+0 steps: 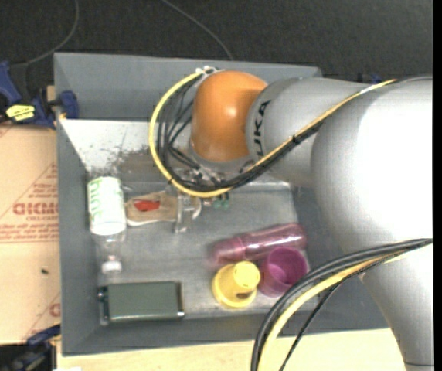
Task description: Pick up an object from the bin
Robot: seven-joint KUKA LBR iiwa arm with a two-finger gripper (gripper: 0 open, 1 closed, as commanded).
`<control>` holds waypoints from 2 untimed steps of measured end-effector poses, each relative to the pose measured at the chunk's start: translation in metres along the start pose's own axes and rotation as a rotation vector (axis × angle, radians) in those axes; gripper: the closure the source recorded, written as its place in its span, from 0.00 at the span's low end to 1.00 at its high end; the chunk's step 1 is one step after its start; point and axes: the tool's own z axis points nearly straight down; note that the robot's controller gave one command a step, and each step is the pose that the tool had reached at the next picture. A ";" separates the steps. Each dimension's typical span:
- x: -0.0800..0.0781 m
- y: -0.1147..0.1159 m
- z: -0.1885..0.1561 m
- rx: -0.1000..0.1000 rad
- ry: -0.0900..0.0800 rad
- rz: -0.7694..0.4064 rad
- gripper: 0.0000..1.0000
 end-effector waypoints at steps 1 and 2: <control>0.000 0.000 0.000 0.000 0.000 0.001 1.00; -0.002 -0.009 -0.012 -0.001 -0.008 -0.020 1.00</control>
Offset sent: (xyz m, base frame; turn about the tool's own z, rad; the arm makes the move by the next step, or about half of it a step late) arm 0.0012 -0.0086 0.0106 -0.0227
